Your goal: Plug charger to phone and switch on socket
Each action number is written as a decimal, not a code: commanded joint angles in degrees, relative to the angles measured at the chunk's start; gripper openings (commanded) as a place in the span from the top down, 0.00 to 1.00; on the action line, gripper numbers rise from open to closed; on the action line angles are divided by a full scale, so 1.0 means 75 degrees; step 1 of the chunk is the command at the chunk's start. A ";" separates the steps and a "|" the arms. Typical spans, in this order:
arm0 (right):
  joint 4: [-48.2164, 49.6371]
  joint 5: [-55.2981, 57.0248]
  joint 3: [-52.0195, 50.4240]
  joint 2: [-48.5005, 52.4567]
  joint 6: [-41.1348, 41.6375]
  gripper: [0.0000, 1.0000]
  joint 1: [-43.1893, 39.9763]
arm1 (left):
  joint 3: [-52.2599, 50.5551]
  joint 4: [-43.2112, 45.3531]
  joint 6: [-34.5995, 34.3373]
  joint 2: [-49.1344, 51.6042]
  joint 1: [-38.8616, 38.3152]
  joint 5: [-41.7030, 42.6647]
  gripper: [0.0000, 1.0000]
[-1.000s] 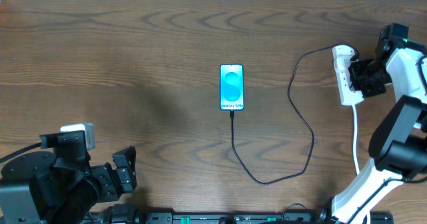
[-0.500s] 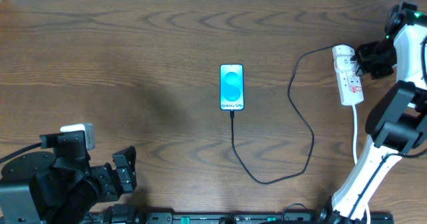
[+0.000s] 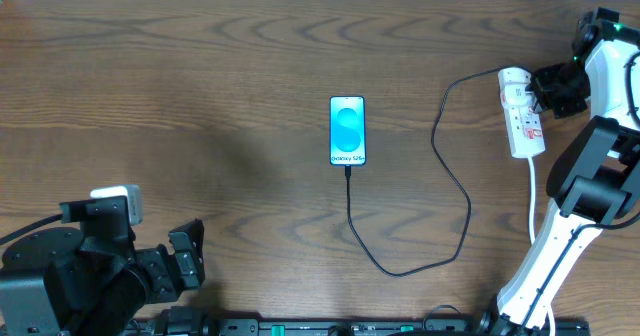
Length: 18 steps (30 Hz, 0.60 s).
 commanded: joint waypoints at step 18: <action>0.0758 0.0125 0.0146 0.0294 -0.2197 0.99 0.0417 | 0.0064 0.0003 0.0073 -0.0020 0.0032 -0.0079 0.06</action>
